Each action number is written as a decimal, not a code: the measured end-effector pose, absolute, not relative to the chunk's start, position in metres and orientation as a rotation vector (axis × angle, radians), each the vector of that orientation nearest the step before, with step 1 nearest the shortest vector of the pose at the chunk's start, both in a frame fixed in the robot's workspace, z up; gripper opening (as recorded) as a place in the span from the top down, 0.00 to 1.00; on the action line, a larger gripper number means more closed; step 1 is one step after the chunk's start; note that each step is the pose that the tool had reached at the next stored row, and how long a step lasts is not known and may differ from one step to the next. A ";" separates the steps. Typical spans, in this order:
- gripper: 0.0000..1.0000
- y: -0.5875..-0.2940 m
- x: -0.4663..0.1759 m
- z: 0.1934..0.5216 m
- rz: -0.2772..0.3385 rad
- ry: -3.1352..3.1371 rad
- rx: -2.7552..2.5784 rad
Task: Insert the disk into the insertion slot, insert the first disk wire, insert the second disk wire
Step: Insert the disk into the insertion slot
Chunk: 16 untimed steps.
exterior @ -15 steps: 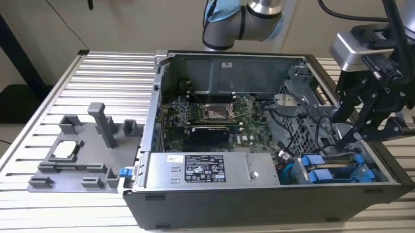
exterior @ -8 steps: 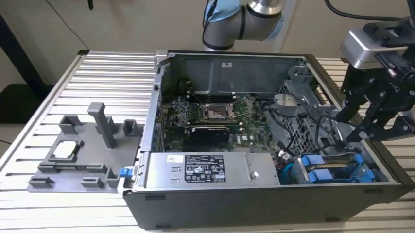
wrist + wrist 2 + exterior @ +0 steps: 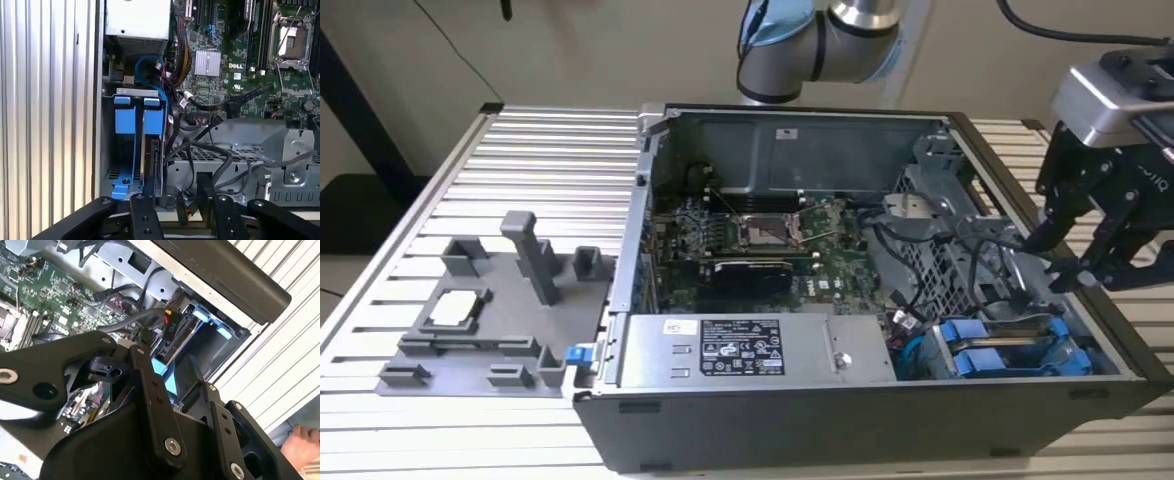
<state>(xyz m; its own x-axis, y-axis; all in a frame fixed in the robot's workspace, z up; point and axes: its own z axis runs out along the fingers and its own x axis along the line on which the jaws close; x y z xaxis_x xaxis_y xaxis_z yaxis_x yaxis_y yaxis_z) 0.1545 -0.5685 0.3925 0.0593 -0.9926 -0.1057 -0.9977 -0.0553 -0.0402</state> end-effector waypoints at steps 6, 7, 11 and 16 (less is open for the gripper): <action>0.53 -0.568 0.161 0.392 0.078 2.039 -2.254; 0.53 -0.569 0.162 0.392 0.079 2.034 -2.259; 0.53 -0.568 0.166 0.392 0.080 2.013 -2.277; 0.53 -0.568 0.173 0.392 0.082 1.986 -2.301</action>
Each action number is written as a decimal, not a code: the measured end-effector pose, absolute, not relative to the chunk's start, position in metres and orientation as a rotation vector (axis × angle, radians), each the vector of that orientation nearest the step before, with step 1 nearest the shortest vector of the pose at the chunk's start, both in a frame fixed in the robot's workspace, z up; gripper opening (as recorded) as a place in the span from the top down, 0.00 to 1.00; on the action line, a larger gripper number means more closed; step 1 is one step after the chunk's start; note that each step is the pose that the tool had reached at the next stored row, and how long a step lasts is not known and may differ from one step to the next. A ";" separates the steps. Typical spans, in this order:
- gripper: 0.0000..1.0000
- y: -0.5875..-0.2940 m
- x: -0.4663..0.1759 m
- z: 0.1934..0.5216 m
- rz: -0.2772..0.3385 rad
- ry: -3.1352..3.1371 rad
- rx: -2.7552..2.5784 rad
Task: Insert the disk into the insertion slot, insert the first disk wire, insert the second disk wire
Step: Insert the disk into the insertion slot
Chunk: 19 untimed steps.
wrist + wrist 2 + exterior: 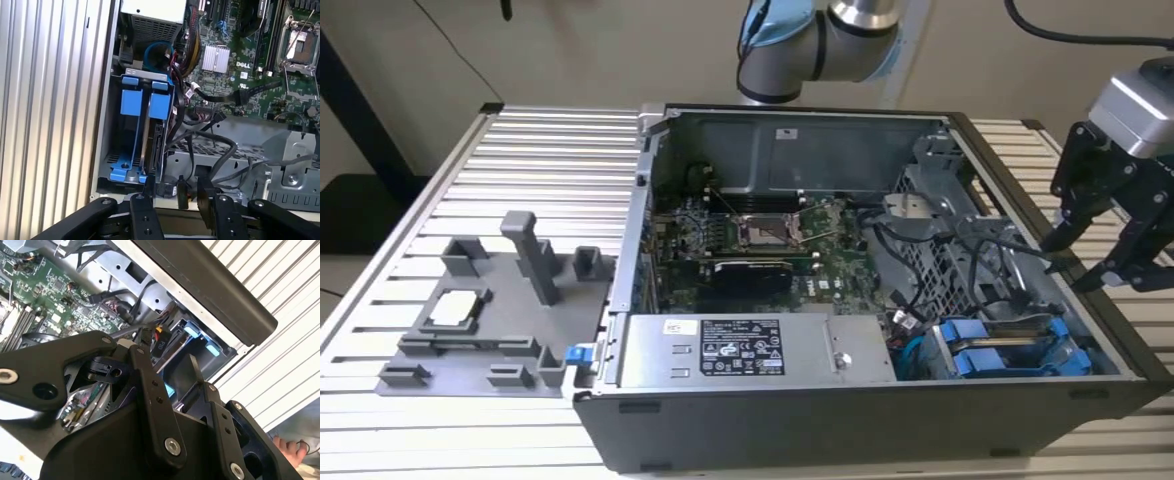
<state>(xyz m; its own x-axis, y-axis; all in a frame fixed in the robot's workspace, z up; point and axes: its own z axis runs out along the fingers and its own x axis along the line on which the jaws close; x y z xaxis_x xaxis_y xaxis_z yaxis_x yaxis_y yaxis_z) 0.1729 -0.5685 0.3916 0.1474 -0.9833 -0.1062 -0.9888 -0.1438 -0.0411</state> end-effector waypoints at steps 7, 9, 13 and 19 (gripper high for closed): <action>0.53 -0.568 0.177 0.391 0.083 1.971 -2.314; 0.53 -0.569 0.177 0.391 0.083 1.971 -2.314; 0.53 -0.568 0.178 0.391 0.086 1.974 -2.318; 0.53 -0.568 0.178 0.390 0.115 1.987 -2.329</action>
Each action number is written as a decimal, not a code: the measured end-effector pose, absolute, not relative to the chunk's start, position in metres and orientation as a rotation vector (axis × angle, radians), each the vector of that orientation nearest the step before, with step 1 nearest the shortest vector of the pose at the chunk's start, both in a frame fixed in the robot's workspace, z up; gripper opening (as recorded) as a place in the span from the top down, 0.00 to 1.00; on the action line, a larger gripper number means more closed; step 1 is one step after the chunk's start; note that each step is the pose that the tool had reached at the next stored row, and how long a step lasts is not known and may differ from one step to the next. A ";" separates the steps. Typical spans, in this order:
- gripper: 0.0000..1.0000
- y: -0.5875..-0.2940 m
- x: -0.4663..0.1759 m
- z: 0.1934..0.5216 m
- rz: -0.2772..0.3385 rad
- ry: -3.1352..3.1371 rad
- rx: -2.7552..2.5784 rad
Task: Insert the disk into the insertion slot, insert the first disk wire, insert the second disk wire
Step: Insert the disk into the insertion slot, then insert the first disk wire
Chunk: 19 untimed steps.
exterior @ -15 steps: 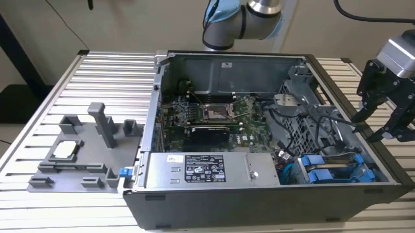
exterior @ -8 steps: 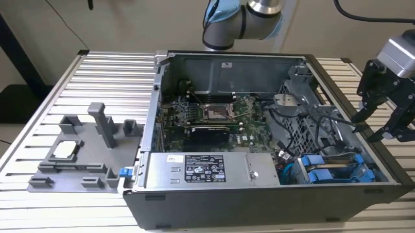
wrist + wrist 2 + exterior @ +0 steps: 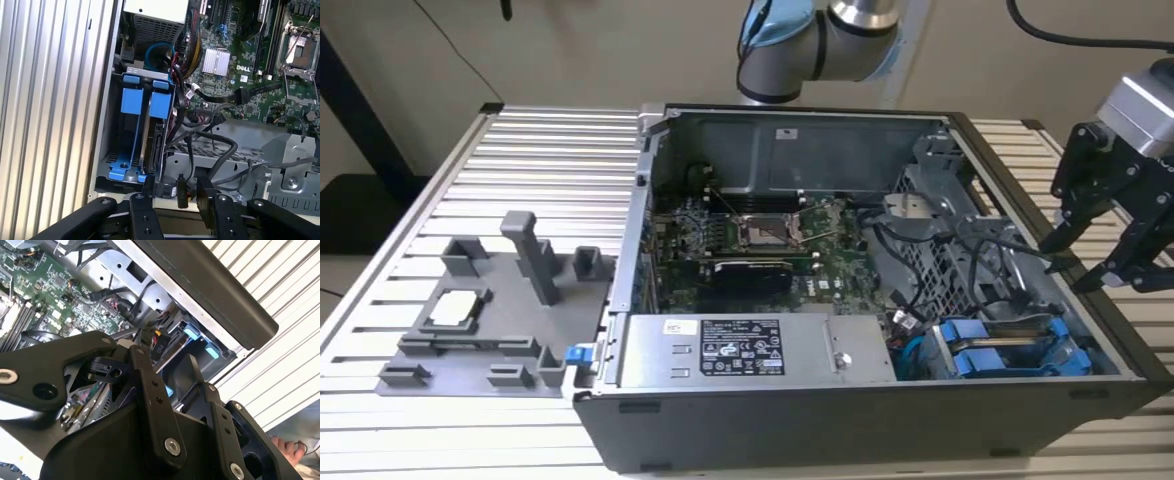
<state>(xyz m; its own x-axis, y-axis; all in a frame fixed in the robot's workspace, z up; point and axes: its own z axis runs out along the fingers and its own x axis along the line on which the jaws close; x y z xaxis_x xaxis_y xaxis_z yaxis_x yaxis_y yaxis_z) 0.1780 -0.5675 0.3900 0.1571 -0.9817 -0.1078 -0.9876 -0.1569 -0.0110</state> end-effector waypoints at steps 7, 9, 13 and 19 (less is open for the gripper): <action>0.53 -0.568 0.178 0.390 0.119 1.988 -2.330; 0.53 -0.568 0.178 0.390 0.120 1.989 -2.330; 0.69 -0.568 0.178 0.390 0.123 1.989 -2.331; 0.71 -0.568 0.178 0.390 0.126 1.991 -2.332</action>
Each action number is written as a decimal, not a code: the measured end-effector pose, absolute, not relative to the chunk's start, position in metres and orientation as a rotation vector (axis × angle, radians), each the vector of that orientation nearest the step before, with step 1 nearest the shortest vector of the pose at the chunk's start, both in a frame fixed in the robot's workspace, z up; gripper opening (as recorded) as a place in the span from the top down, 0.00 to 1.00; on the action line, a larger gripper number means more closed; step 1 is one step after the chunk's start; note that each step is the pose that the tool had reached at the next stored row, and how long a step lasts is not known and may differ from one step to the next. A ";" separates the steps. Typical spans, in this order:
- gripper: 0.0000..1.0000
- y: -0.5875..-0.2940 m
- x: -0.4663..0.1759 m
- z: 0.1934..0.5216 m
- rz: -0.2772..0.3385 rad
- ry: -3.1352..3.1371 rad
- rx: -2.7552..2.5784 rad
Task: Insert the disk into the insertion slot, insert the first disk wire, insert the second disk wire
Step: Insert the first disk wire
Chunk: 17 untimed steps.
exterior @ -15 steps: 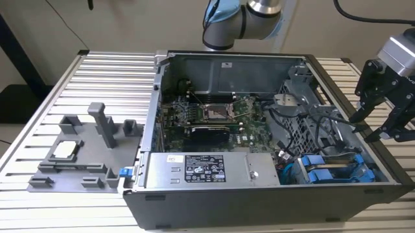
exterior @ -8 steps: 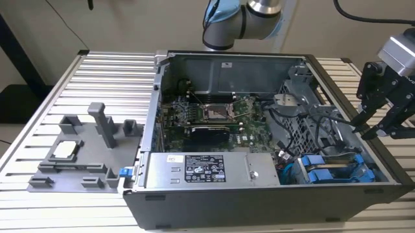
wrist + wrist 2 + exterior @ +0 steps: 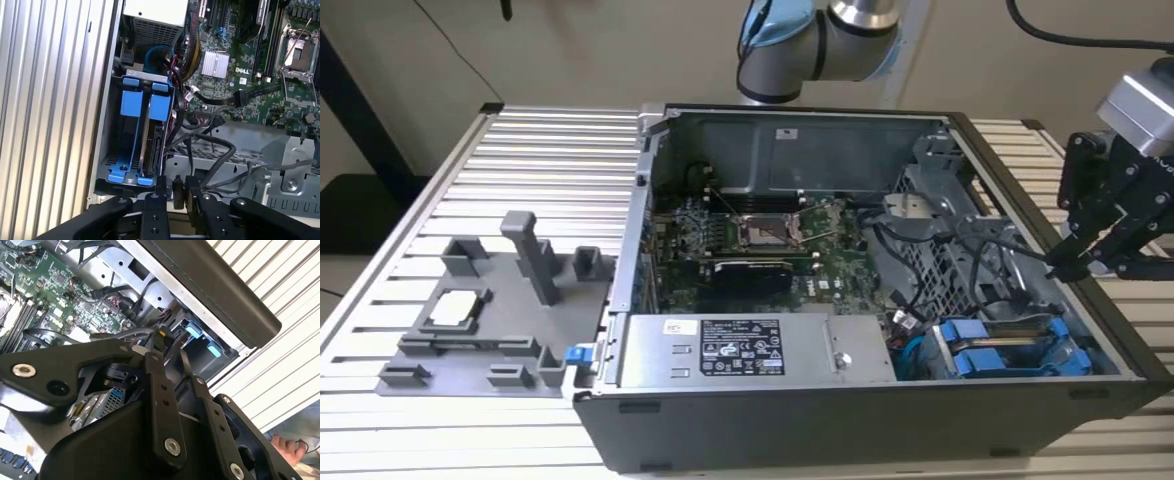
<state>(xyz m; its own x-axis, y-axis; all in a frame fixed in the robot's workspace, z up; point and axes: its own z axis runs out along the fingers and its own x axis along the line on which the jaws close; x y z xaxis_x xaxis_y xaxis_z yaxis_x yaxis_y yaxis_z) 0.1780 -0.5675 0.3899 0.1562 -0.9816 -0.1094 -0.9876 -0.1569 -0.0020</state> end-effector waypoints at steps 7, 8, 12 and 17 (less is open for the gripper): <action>0.81 -0.568 0.178 0.390 0.130 1.992 -2.334; 0.81 -0.568 0.178 0.390 0.130 1.992 -2.334; 0.81 -0.568 0.178 0.390 0.131 1.993 -2.335; 0.81 -0.568 0.173 0.386 0.101 2.009 -2.330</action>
